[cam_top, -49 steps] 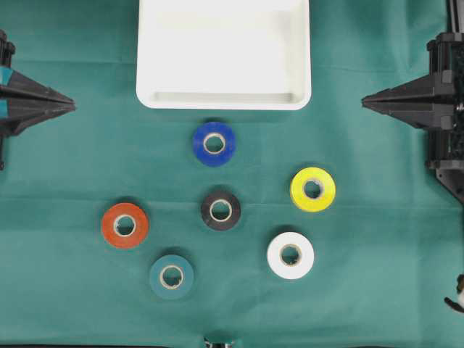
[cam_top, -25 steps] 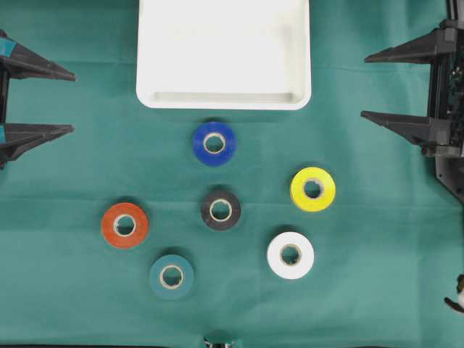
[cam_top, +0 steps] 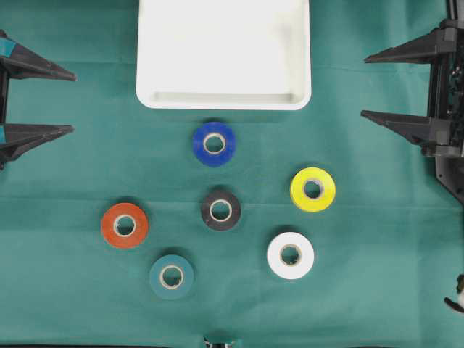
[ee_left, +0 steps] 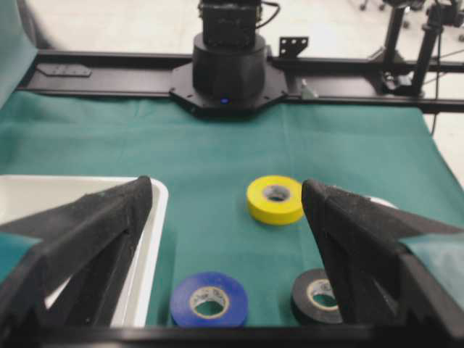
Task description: Pick up the tape from a random location and place it into the white case.
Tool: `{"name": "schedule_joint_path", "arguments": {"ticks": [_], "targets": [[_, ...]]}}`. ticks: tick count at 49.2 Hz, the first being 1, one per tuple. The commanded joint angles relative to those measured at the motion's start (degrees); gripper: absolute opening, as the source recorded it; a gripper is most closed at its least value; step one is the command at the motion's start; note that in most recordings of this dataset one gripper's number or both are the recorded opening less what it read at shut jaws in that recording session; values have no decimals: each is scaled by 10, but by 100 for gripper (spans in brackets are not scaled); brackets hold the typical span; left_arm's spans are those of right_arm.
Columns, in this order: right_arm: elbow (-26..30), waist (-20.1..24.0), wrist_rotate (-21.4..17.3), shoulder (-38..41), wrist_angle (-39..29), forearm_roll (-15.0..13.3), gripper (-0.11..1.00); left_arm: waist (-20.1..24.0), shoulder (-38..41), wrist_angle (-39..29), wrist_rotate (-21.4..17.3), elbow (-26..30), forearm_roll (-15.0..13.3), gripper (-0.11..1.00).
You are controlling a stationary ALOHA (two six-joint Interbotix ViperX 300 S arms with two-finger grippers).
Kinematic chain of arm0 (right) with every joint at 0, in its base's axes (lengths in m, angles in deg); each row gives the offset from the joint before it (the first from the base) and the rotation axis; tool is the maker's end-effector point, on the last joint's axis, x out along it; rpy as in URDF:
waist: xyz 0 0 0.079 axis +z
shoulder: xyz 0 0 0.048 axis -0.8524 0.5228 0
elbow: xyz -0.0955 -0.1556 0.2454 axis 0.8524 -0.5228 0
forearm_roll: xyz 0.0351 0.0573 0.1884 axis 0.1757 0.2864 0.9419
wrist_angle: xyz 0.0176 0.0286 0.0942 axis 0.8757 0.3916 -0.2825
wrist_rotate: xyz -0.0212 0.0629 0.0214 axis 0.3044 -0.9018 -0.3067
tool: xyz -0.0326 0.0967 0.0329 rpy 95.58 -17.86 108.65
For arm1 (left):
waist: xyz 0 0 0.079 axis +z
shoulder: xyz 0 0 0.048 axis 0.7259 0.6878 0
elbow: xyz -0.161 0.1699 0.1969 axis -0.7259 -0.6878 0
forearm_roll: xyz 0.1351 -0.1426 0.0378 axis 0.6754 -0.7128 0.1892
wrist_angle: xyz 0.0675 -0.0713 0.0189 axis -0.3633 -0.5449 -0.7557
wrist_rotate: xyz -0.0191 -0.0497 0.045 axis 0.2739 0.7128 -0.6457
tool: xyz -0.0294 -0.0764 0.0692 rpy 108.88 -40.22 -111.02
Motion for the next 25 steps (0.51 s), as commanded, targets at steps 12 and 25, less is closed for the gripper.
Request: {"name": "schedule_joint_path", "arguments": {"ticks": [12, 25], "targets": [[20, -1, -1, 4, 1, 0, 90, -56, 2, 2, 4, 16, -1, 99], [20, -2, -1, 4, -4, 1, 90, -140, 2, -22, 6, 25, -1, 99]]}}
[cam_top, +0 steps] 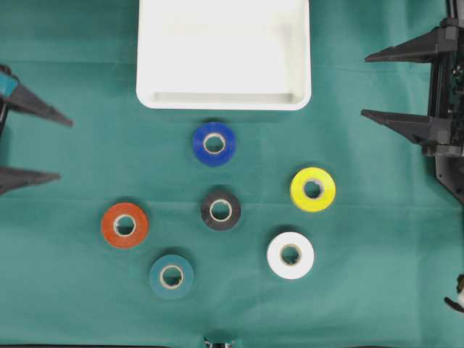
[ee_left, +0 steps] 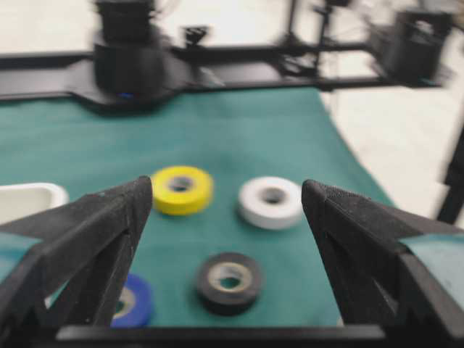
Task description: Pick up the tape from a random location and place it into the white case.
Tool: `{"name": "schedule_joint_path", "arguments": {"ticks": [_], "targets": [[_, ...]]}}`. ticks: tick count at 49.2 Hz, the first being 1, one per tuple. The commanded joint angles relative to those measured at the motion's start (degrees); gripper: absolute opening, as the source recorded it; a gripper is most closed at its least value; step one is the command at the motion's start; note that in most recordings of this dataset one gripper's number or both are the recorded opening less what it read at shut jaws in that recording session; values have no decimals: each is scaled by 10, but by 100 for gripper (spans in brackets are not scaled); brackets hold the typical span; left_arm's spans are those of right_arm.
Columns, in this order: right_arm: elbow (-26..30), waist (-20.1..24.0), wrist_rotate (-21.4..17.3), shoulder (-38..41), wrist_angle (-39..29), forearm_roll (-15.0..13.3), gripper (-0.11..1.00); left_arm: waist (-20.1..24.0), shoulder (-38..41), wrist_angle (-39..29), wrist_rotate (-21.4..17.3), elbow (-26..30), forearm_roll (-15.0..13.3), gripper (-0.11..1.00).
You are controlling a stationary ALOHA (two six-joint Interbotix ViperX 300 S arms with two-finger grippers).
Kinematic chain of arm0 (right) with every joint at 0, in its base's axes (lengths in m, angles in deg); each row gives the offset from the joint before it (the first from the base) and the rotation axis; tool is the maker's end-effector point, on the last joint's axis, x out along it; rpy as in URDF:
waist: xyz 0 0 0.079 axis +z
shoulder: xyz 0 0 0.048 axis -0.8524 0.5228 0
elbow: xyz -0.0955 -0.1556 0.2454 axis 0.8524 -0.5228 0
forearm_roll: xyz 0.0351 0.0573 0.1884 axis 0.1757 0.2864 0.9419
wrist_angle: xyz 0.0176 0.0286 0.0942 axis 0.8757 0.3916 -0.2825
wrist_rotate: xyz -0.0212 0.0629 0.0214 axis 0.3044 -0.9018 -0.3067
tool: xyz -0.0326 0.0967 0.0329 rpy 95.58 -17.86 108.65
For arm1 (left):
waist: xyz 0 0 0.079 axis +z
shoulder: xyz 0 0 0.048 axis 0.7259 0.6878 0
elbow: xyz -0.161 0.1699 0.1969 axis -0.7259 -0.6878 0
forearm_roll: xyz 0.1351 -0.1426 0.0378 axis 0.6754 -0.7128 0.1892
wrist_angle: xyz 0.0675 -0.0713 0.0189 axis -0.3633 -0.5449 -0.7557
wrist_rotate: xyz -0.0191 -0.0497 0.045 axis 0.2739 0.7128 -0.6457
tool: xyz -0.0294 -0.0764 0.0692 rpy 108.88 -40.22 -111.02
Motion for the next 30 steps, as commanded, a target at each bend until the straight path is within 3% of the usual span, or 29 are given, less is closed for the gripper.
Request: {"name": "schedule_joint_path", "arguments": {"ticks": [1, 11, 30], "targets": [[15, -1, -1, 4, 2, 0, 90, -25, 3, -4, 1, 20, -1, 99], [15, 0, -1, 4, -1, 0, 90, -55, 3, -15, -1, 25, -1, 99], [15, -1, -2, 4, -5, 1, 90, -57, 17, -12, -2, 31, -1, 99]]}}
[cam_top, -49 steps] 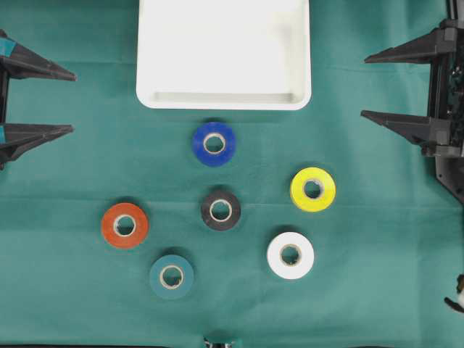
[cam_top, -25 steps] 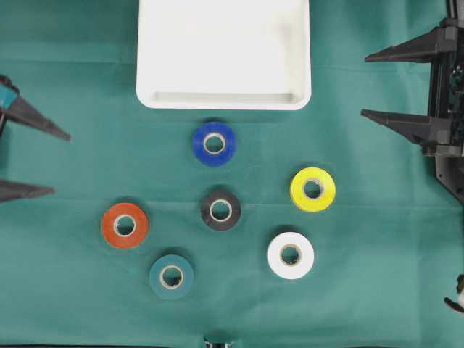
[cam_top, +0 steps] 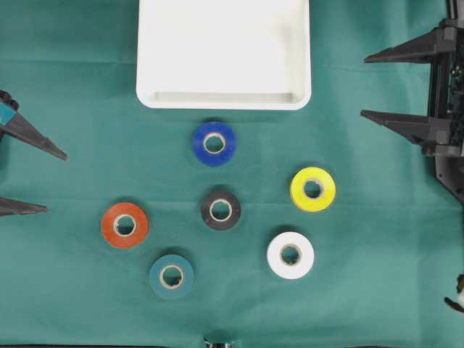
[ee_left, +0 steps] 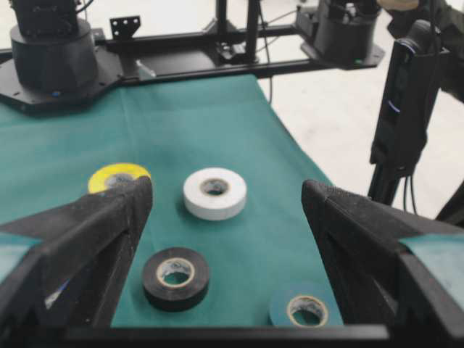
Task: Pick up the tape from a random location and place it into the white case.
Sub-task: 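Move the left gripper down over the orange-red tape roll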
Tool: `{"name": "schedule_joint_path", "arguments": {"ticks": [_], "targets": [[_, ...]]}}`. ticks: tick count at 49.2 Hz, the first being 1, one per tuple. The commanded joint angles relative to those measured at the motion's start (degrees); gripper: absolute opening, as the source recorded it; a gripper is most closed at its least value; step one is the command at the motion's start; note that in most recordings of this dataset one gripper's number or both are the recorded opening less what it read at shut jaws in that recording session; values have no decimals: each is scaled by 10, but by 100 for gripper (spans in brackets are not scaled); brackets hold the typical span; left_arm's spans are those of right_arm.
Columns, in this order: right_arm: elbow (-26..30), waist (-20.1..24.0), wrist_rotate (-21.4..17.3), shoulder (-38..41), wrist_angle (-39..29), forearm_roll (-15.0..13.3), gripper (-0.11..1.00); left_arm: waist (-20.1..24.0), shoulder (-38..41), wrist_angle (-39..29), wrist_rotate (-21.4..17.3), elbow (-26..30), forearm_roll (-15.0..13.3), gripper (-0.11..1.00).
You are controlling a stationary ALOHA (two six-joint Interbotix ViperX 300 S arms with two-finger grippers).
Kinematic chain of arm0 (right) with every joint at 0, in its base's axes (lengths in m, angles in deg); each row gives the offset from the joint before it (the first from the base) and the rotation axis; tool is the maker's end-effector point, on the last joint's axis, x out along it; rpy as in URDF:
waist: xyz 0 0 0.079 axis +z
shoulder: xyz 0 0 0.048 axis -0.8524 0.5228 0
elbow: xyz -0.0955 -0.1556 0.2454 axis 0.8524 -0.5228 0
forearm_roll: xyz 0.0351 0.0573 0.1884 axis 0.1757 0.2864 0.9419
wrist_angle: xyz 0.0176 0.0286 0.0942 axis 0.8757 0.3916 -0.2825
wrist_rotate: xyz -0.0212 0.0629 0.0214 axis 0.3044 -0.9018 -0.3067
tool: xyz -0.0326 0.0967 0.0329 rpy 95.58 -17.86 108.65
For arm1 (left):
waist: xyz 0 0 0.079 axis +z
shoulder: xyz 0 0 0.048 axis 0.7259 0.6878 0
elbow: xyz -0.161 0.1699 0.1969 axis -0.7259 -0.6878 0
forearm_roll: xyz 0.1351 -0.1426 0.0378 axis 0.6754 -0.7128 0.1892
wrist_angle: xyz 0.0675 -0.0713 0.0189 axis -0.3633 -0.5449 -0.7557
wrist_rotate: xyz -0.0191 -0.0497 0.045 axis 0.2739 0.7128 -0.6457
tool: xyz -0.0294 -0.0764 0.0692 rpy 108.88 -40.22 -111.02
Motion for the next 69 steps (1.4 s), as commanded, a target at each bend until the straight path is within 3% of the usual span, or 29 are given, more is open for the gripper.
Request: {"name": "schedule_joint_path", "arguments": {"ticks": [1, 19, 43, 55, 69], "targets": [[16, -1, -1, 4, 3, 0, 90, -2, 12, 9, -1, 18, -1, 99], [16, -1, -1, 4, 3, 1, 90, -6, 100, 27, -4, 62, -1, 99], [16, -2, -1, 4, -11, 1, 90, -6, 129, -35, 1, 92, -1, 99], [17, -1, -1, 4, -12, 1, 90, -5, 175, -168, 2, 148, -1, 99], [19, -1, -1, 4, -17, 1, 90, 11, 246, -400, 2, 236, -1, 98]]}}
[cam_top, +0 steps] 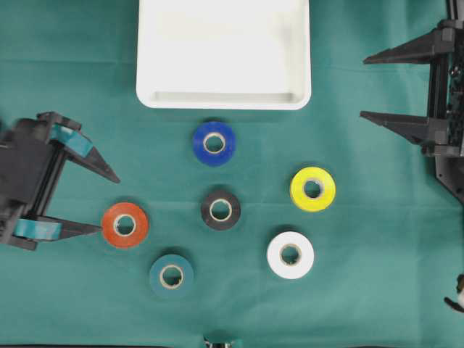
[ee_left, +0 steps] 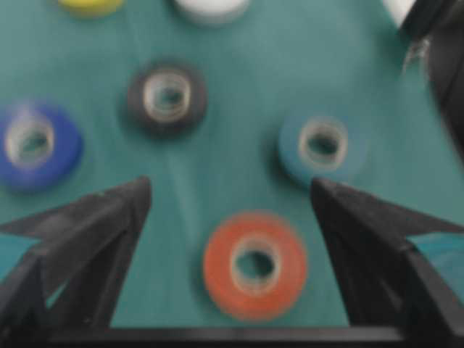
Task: Pick up the tape from a random location and place it into the white case.
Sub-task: 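Move the left gripper down over the orange-red tape roll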
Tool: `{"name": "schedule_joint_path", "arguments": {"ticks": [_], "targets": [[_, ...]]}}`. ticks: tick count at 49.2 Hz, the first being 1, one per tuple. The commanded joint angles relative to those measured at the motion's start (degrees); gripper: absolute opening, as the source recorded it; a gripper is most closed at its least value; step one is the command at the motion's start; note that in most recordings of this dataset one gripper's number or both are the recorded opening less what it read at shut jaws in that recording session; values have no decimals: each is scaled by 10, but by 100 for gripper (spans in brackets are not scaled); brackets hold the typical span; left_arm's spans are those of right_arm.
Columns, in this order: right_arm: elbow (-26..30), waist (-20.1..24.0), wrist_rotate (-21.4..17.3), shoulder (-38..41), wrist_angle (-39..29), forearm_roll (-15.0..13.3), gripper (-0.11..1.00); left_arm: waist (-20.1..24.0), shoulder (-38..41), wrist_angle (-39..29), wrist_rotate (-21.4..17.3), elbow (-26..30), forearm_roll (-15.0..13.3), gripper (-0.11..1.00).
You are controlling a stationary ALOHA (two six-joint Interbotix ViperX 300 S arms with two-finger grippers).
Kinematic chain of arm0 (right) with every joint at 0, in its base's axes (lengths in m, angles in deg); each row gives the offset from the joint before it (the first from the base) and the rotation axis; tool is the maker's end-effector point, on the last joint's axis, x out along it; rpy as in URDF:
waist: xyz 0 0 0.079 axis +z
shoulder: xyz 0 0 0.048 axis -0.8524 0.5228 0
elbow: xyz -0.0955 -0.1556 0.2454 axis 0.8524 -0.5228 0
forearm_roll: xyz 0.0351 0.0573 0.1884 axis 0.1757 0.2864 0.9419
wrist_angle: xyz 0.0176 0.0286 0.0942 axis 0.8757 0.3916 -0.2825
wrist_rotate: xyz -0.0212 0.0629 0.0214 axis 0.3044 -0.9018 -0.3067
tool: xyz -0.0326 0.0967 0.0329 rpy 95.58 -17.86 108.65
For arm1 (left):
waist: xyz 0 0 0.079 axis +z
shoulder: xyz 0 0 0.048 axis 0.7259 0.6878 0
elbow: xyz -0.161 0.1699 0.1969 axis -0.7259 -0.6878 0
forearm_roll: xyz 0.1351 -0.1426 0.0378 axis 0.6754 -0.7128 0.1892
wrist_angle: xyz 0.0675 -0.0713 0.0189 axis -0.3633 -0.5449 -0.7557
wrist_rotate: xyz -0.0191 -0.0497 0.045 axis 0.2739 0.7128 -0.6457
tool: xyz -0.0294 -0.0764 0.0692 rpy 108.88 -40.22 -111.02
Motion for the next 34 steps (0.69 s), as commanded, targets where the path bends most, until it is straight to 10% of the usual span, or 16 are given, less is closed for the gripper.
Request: {"name": "schedule_joint_path", "arguments": {"ticks": [1, 34], "targets": [[17, 0, -1, 4, 0, 1, 90, 5, 18, -64, 1, 40, -1, 97], [24, -1, -1, 14, -12, 1, 90, 5, 80, -153, 0, 99, 4, 97]]}}
